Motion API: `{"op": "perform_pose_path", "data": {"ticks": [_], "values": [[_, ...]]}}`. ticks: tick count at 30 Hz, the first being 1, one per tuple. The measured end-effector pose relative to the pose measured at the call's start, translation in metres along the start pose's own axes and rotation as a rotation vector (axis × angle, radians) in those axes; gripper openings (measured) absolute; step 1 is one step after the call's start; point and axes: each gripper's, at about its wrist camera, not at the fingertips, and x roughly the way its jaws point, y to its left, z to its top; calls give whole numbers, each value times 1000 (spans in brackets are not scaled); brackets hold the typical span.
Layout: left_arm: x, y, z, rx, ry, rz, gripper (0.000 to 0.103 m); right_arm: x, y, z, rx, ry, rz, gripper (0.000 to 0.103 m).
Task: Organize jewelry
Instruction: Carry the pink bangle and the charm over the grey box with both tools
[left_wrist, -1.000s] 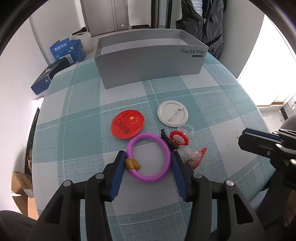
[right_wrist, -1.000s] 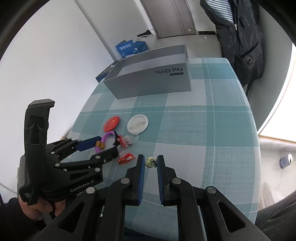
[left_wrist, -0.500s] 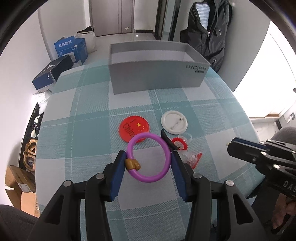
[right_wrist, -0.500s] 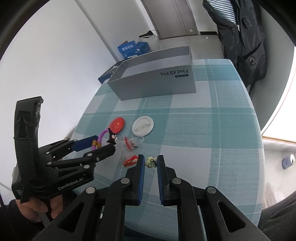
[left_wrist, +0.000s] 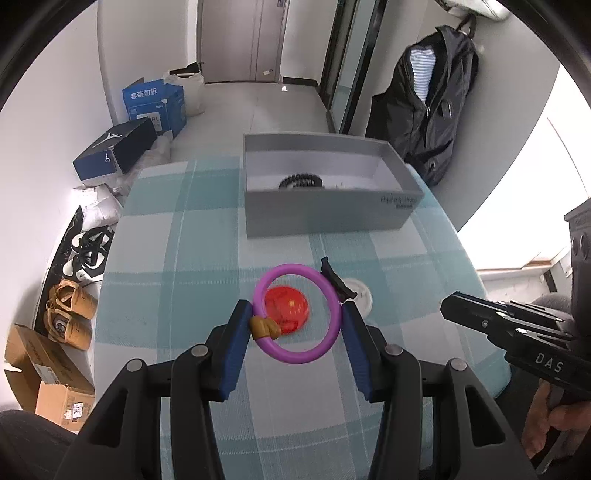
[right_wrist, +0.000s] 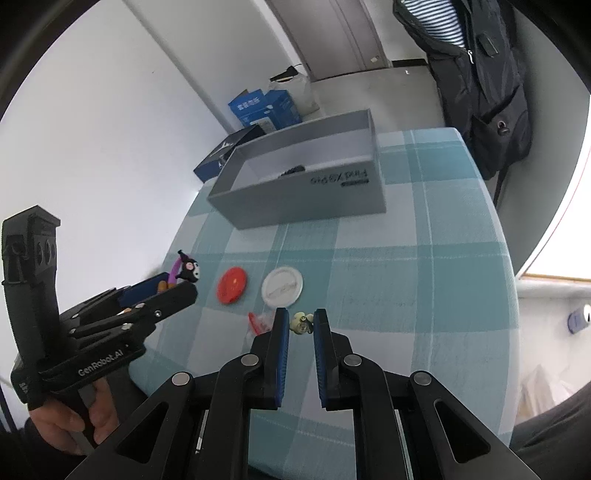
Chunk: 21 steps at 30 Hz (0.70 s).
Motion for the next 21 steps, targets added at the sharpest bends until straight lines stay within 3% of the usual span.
{"op": "perform_pose_path", "data": {"ticks": [21], "values": [[14, 1, 74, -42, -35, -57, 43, 8, 10, 107, -68, -74, 71, 12]]}}
